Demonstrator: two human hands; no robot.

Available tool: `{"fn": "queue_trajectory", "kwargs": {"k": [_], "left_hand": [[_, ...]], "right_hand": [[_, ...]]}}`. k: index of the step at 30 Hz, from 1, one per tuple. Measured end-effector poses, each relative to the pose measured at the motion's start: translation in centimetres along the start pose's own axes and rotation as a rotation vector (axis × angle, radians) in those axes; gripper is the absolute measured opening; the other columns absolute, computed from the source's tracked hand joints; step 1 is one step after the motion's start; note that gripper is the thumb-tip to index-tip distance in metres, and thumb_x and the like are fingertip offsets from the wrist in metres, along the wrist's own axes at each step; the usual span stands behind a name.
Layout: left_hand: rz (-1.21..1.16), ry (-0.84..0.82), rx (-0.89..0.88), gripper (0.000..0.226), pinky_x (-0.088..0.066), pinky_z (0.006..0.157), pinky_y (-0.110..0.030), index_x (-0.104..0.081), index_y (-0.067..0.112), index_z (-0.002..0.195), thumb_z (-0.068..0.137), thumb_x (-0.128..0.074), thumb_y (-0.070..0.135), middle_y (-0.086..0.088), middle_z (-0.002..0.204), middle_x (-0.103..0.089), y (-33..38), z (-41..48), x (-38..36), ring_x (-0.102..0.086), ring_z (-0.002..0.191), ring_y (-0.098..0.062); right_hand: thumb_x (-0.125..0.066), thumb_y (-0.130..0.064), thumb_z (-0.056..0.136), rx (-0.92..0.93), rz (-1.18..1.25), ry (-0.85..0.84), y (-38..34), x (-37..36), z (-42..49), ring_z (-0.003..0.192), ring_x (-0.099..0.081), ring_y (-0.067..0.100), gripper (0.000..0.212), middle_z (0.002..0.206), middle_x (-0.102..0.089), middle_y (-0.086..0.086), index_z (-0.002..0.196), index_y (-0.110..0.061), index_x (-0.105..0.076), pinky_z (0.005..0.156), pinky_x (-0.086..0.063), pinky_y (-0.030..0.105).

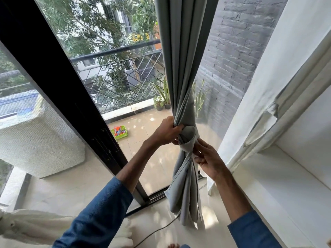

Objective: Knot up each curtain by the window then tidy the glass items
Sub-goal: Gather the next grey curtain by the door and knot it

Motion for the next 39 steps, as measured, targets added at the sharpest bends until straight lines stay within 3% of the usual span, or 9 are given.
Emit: {"fn": "queue_trajectory", "kwargs": {"k": [6,10,16,22,26,30,32,35,39], "left_hand": [[0.016,0.0,-0.031,0.036,-0.054,0.049,-0.054,-0.059,-0.011,0.087,0.085,-0.049,0.023,-0.029,0.081,-0.064,0.7,-0.7,-0.6,-0.067,0.067,-0.043],[0.043,0.02,-0.053,0.03,-0.052,0.046,-0.054,-0.058,-0.011,0.08,0.088,-0.049,0.017,-0.028,0.074,-0.063,0.9,-1.2,-0.8,-0.065,0.062,-0.043],[0.193,0.023,-0.101,0.031,-0.052,0.052,-0.047,-0.054,-0.004,0.073,0.092,-0.05,0.02,-0.02,0.069,-0.061,1.2,-1.1,-1.3,-0.061,0.061,-0.037],[0.196,-0.02,-0.103,0.034,-0.053,0.053,-0.052,-0.057,-0.005,0.079,0.091,-0.051,0.027,-0.021,0.073,-0.063,1.2,-1.1,-1.6,-0.064,0.063,-0.037],[0.212,-0.027,-0.09,0.036,-0.053,0.054,-0.053,-0.055,0.0,0.079,0.08,-0.046,0.035,-0.018,0.074,-0.062,1.3,-1.1,-1.7,-0.064,0.062,-0.036],[0.188,-0.023,-0.052,0.036,-0.057,0.056,-0.052,-0.056,0.002,0.086,0.077,-0.045,0.035,-0.017,0.084,-0.062,0.8,-1.1,-1.3,-0.068,0.065,-0.034],[0.179,-0.012,-0.052,0.037,-0.058,0.057,-0.052,-0.057,0.002,0.089,0.078,-0.046,0.036,-0.017,0.086,-0.063,0.8,-1.1,-1.4,-0.068,0.066,-0.034],[0.193,0.015,-0.036,0.037,-0.058,0.055,-0.049,-0.058,0.005,0.085,0.083,-0.049,0.041,-0.014,0.079,-0.065,1.0,-1.6,-2.2,-0.067,0.062,-0.033],[0.275,0.132,0.014,0.051,-0.046,0.054,-0.039,-0.053,0.008,0.075,0.094,-0.048,0.055,-0.006,0.07,-0.058,0.5,-2.8,-3.2,-0.057,0.059,-0.03]], "right_hand": [[-0.062,-0.018,0.096,0.003,-0.008,0.004,-0.4,0.7,-0.2,0.055,-0.028,0.001,0.016,0.076,-0.04,-0.002,0.109,-0.017,-0.073,0.039,-0.021,0.014],[-0.065,-0.022,0.095,0.026,-0.096,-0.022,-1.0,0.8,-0.4,0.065,-0.022,0.009,0.025,0.088,-0.038,0.005,0.117,-0.009,-0.069,0.039,-0.028,0.014],[-0.074,-0.021,0.084,0.019,-0.102,-0.049,-1.4,0.9,-0.7,0.064,-0.042,0.01,0.022,0.08,-0.052,0.006,0.101,-0.007,-0.072,0.05,-0.028,0.019],[-0.072,-0.013,0.08,-0.032,-0.169,0.018,-1.3,0.4,-0.7,0.054,-0.04,0.007,0.023,0.069,-0.052,0.003,0.102,-0.006,-0.069,0.046,-0.031,0.017],[-0.073,-0.01,0.082,-0.045,-0.208,0.101,-0.6,2.2,-0.8,0.056,-0.042,0.007,0.009,0.068,-0.052,0.001,0.091,-0.008,-0.071,0.05,-0.028,0.019],[-0.084,-0.019,0.073,-0.138,-0.312,0.373,2.7,6.5,-2.2,0.056,-0.036,0.007,0.034,0.08,-0.048,0.002,0.101,-0.003,-0.075,0.05,-0.027,0.021],[-0.085,-0.017,0.073,-0.158,-0.264,0.364,3.6,6.5,-2.5,0.054,-0.03,0.007,0.041,0.082,-0.043,0.002,0.107,0.001,-0.073,0.048,-0.023,0.021],[-0.083,-0.012,0.079,-0.132,-0.267,0.385,3.4,5.2,-2.5,0.055,-0.041,0.008,0.034,0.073,-0.056,-0.001,0.109,0.0,-0.072,0.053,-0.031,0.024],[-0.086,-0.022,0.072,-0.067,-0.206,0.355,2.9,4.7,-3.0,0.065,-0.058,0.01,0.05,0.091,-0.065,0.006,0.115,0.001,-0.072,0.057,-0.043,0.024]]}}
Point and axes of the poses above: each hand's wrist, its own z-axis towards the middle knuckle, its own x-axis out of the back of the hand, y = z × x, the point moved 1 cm from there along z, towards the middle knuckle
